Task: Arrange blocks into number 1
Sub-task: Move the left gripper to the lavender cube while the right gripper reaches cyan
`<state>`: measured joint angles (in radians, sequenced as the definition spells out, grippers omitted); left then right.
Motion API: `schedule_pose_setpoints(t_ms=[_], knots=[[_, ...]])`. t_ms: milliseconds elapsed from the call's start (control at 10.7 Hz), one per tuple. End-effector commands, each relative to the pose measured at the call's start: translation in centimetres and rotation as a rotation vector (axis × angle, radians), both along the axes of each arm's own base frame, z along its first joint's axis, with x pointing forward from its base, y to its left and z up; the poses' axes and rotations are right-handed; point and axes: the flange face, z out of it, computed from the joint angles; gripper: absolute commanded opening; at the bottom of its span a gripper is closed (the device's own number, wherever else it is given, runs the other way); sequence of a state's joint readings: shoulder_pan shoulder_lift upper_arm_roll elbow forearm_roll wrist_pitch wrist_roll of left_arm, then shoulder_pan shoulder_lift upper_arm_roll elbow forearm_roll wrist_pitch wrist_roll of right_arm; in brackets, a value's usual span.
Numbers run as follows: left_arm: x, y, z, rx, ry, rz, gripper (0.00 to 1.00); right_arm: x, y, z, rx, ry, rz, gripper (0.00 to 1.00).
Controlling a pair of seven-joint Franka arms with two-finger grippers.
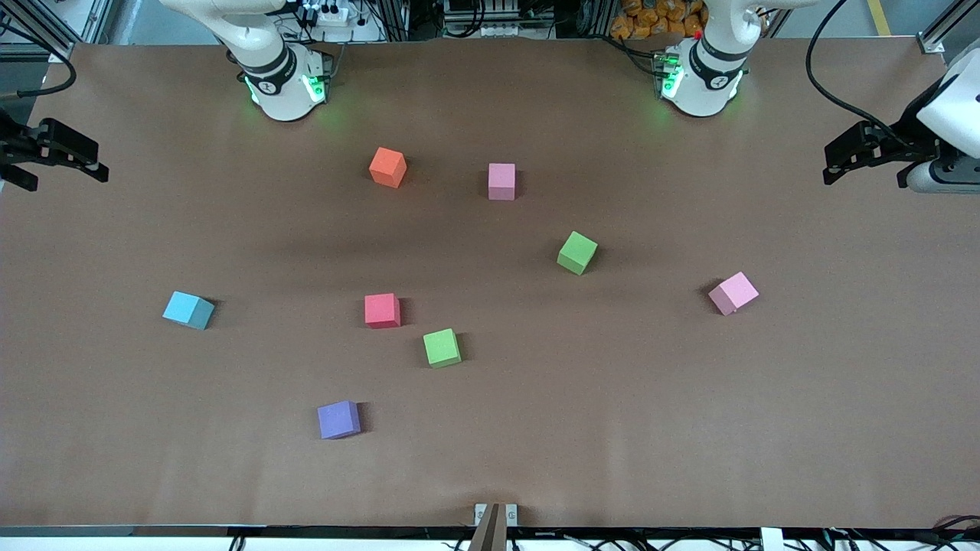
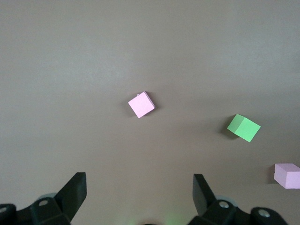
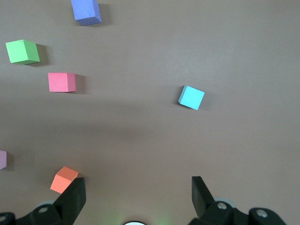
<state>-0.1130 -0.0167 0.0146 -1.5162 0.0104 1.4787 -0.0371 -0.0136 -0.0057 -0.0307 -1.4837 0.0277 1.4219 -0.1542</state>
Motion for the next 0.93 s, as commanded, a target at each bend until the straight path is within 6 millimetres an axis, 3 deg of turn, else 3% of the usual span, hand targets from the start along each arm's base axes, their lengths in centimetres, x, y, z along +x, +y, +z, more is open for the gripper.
schedule_pose_setpoints(t_ms=[0,374,654,747,840], knots=[[-0.4,0.2,0.9,-0.005,-0.002,-0.016,1.0,-0.2,-0.2,-0.2,0.016,-0.004,0.008,1.0],[-0.3,-0.9,0.4,-0.019,0.009,-0.031,1.0,-0.2,-0.2,-0.2,0.016,-0.001,0.006,1.0],[-0.6,-6.1,-1.0,-0.052,0.029,-0.108,1.0,0.1,-0.3,-1.7,0.017,0.018,0.004,1.0],[-0.8,-7.8,-2.2,-0.07,0.037,-0.133,1.0,0.4,-0.4,-3.2,0.018,0.031,0.003,1.0],[-1.3,-10.9,-3.7,-0.081,0.048,-0.176,1.0,1.1,-0.5,-5.4,0.014,0.042,0.001,1.0]])
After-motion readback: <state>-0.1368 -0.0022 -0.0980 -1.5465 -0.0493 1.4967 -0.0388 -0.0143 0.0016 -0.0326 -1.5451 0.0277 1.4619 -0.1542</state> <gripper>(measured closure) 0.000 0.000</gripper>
